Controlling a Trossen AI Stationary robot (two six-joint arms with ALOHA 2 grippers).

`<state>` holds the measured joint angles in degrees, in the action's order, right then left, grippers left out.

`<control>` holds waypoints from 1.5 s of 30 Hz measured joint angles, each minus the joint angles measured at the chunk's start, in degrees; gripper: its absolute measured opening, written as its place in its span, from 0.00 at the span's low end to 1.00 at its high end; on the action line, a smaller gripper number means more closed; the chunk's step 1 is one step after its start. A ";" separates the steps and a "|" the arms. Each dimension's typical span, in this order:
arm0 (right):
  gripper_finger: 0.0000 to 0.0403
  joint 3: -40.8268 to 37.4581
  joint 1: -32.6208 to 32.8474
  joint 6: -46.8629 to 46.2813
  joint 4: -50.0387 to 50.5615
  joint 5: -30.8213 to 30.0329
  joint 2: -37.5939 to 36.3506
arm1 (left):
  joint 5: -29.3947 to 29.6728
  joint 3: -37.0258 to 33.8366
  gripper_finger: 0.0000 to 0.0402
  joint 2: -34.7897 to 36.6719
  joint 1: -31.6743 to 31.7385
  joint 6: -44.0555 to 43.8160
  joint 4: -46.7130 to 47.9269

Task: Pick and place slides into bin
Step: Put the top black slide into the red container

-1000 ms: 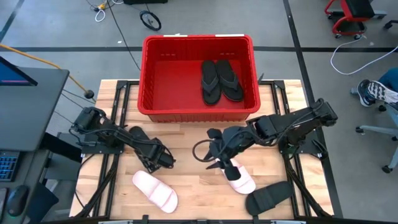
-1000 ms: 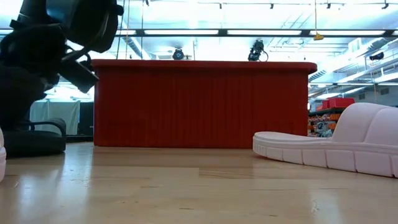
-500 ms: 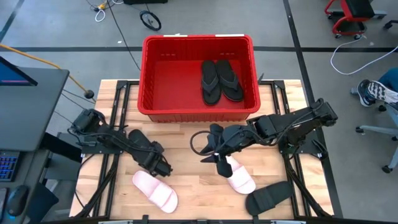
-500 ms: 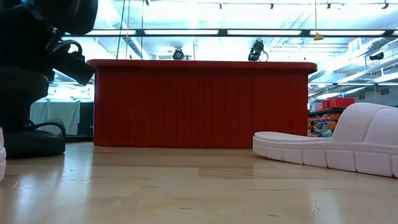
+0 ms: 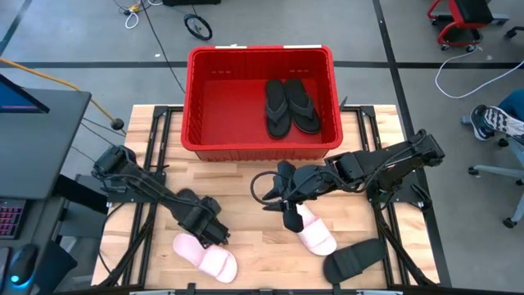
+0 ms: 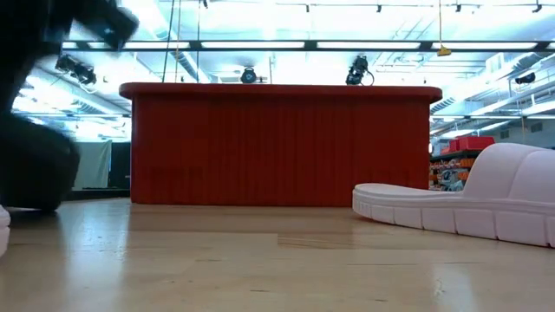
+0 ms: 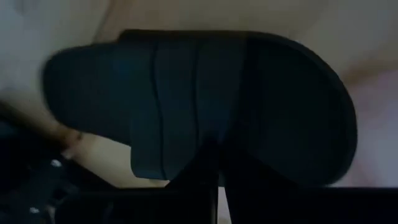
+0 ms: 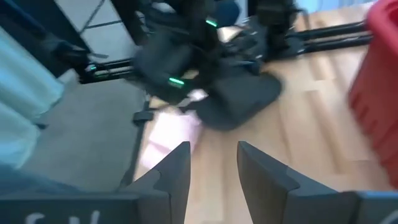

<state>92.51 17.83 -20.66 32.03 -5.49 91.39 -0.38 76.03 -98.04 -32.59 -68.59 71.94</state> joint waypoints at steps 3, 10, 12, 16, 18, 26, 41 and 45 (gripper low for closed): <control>0.34 0.00 0.00 -0.83 0.02 -4.55 0.00 | 0.12 9.71 0.02 0.04 -0.44 -1.67 5.30; 0.31 0.02 0.48 -6.25 0.23 -8.10 -0.99 | 5.08 34.15 0.02 0.11 -1.19 -4.29 15.31; 0.30 0.04 0.96 -5.29 1.27 -8.06 -1.73 | 8.77 40.42 0.02 0.13 -1.19 -4.28 14.81; 0.27 0.04 1.77 -3.36 5.83 -7.81 -3.64 | 18.98 49.89 0.02 0.18 -0.43 0.15 15.16; 0.27 0.04 1.98 -3.31 8.77 -7.86 -4.66 | 23.89 53.60 0.02 0.17 0.85 4.69 16.23; 0.29 0.04 1.97 -3.30 16.22 -8.07 -7.24 | 36.99 58.64 0.02 0.22 15.95 29.22 16.35; 0.30 0.07 1.81 -3.11 18.51 -17.60 -7.26 | 42.93 58.52 0.02 -15.02 51.78 74.38 12.97; 0.30 0.07 1.79 -3.09 18.70 -20.37 -7.23 | 43.21 58.49 0.02 -22.12 55.90 84.55 6.02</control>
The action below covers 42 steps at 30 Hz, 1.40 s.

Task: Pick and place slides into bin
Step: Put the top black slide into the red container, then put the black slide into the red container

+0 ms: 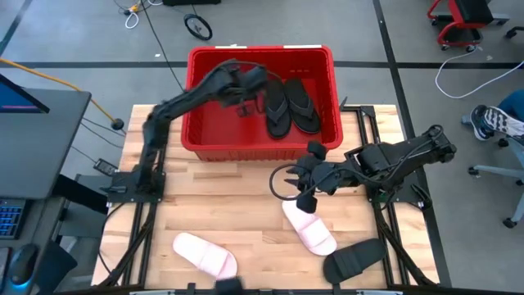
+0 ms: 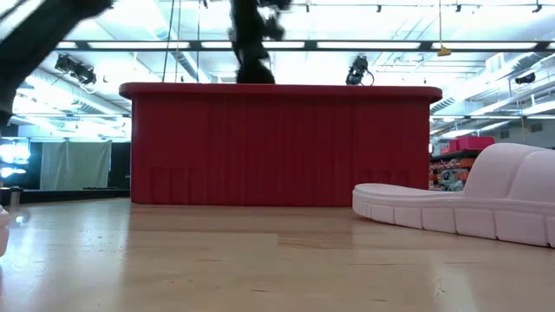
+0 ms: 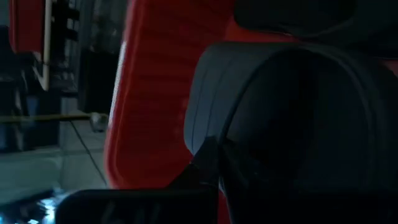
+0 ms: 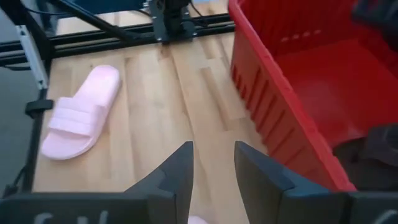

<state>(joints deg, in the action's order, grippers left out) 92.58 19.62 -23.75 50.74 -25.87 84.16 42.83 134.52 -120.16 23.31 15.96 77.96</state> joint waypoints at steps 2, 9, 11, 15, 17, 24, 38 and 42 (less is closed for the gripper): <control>0.30 0.00 0.00 -0.02 0.00 -0.51 0.00 | -0.01 0.00 0.02 -3.20 1.14 4.64 -3.61; 0.30 0.00 0.00 -0.04 0.64 -2.03 0.04 | -0.17 0.02 0.02 -10.46 3.06 11.24 -10.50; 0.30 0.00 0.00 -0.05 0.70 -2.20 0.04 | -0.22 0.01 0.02 -12.11 3.61 9.98 -10.18; 0.30 0.00 0.00 -0.67 0.70 -2.23 0.04 | -0.22 0.09 0.02 -14.11 5.04 8.21 -9.82; 0.30 0.00 0.00 -0.68 0.70 -2.23 0.04 | -0.32 0.22 0.02 -14.90 5.83 8.43 -10.57; 0.29 0.00 -0.49 -1.64 0.73 -2.22 0.04 | -10.00 0.03 0.08 -15.73 8.31 4.03 -8.48; 0.29 -0.02 -0.87 -2.20 0.48 -2.23 0.04 | -11.10 -0.02 0.18 -15.76 5.77 1.16 -0.15; 0.29 -0.02 -0.85 -1.94 0.19 -2.20 0.04 | -11.10 -0.02 0.22 -15.76 5.77 0.62 -0.02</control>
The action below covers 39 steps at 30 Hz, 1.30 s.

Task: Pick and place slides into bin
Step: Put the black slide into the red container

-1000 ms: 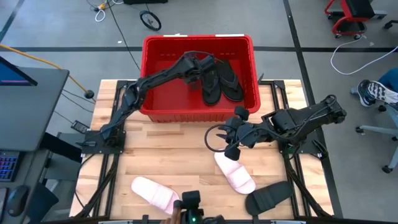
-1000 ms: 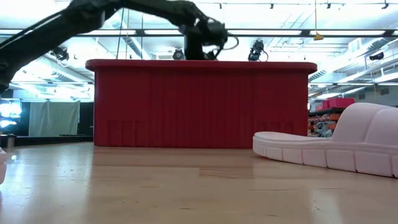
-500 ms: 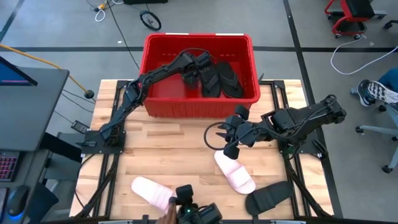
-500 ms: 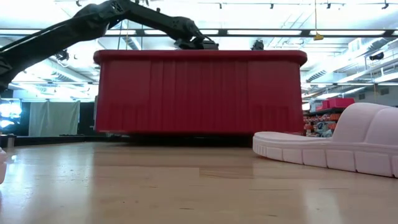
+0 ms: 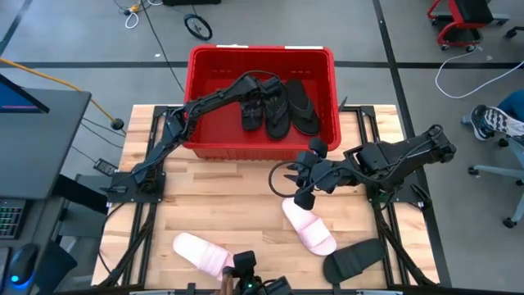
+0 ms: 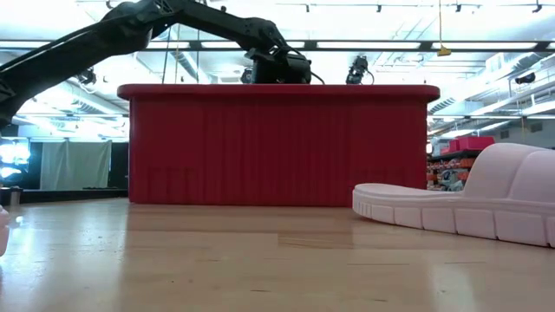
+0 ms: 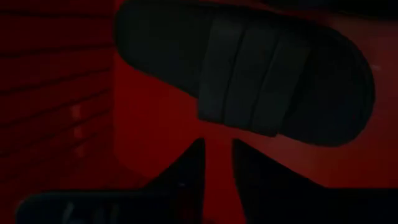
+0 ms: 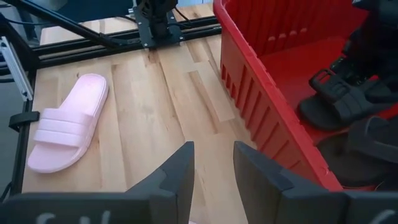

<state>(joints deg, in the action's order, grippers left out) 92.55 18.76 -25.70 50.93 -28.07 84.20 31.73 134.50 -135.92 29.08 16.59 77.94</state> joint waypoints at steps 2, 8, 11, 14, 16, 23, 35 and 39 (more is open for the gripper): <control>0.29 0.00 -0.24 0.22 0.03 0.01 0.00 | -0.02 0.00 0.24 0.00 -0.13 -2.28 0.39; 0.29 0.00 -1.09 -1.23 0.16 -0.01 0.04 | -0.05 0.25 0.24 1.00 -1.97 -2.64 3.81; 0.29 0.00 -1.01 -1.75 0.41 0.05 0.04 | -0.89 0.39 0.20 2.68 -3.41 -2.68 6.12; 0.29 0.00 -0.54 -1.92 0.48 0.55 0.14 | -1.95 0.44 0.16 4.62 -4.88 -3.25 7.21; 0.29 0.00 -0.39 -2.50 0.53 0.67 0.20 | -1.91 0.46 0.14 5.92 -5.93 -3.35 7.44; 0.29 -0.04 1.49 -7.32 0.56 0.72 0.20 | -1.84 0.46 0.08 11.62 -9.49 -5.47 6.86; 0.20 -0.16 13.50 -38.23 8.54 20.94 3.50 | -12.75 0.52 0.08 27.33 -22.81 -20.02 2.48; 0.21 -0.20 19.93 -52.04 10.06 23.38 8.33 | -14.94 0.52 0.09 30.04 -28.02 -27.57 -2.90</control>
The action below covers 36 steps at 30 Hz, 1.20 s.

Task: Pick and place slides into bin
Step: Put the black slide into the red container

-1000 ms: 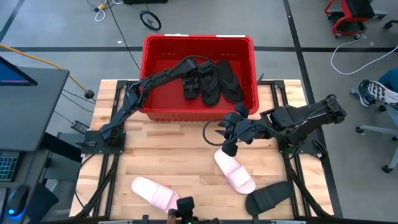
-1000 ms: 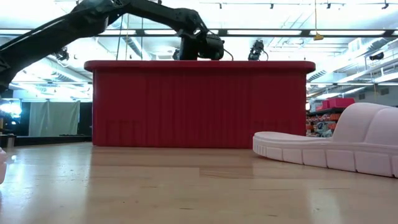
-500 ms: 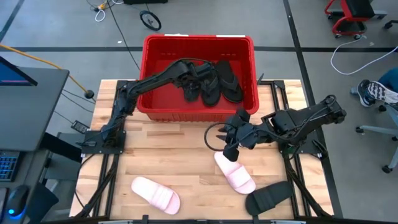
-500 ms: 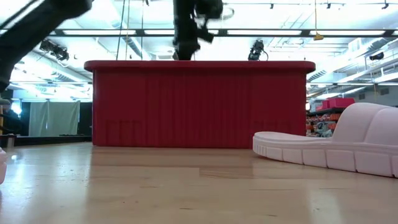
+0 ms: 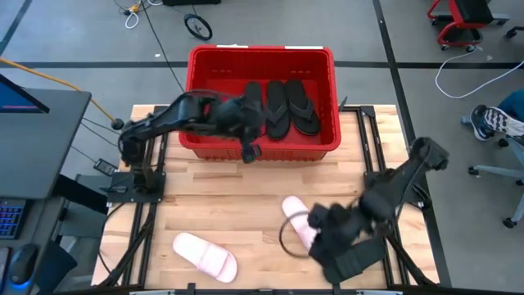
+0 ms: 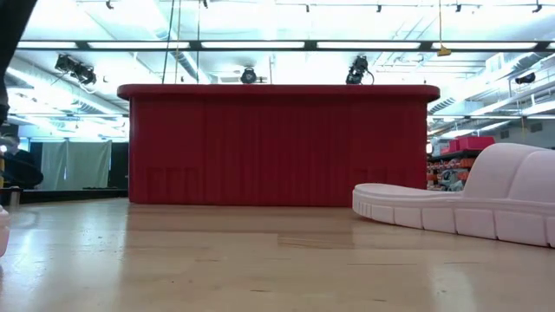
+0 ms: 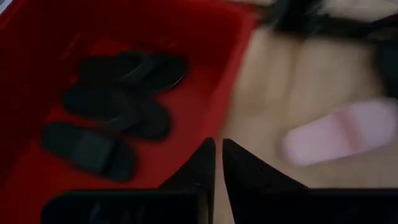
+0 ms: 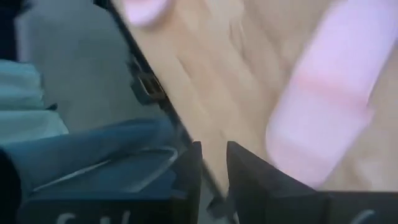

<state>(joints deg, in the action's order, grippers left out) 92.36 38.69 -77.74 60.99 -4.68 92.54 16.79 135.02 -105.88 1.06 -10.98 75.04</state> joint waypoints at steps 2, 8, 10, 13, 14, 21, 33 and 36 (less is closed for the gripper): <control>0.23 0.00 2.82 -8.31 0.34 0.60 2.51 | -0.13 0.00 0.09 0.48 -2.84 -2.06 -2.01; 0.33 0.00 11.59 -28.41 2.34 2.04 8.33 | -1.15 -0.02 0.07 0.67 -10.96 -6.06 -6.76; 0.37 0.00 14.53 -32.79 4.03 2.41 9.95 | -1.22 -0.02 0.05 0.63 -13.44 -6.74 -7.99; 0.43 0.00 18.34 -35.54 8.62 2.92 11.47 | -1.26 -0.02 0.03 0.58 -16.72 -8.57 -9.69; 0.45 0.00 19.43 -36.55 10.81 3.11 11.76 | -1.23 -0.02 0.03 0.58 -17.76 -9.37 -10.58; 0.55 -0.98 22.34 -40.95 15.53 -1.60 9.45 | -1.26 -0.02 0.03 0.56 -23.75 -8.95 -17.94; 0.56 -30.72 22.15 -47.50 -13.63 0.78 -2.29 | -1.63 -0.02 0.03 0.56 -30.68 -9.33 -20.97; 0.55 -36.13 22.13 -47.74 -19.54 0.80 -5.29 | -1.59 -0.02 0.02 0.56 -31.30 -9.33 -20.82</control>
<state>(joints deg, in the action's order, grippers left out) 56.22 60.83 -125.47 41.45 -3.88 87.24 15.20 135.00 -105.32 -30.24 -20.32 54.22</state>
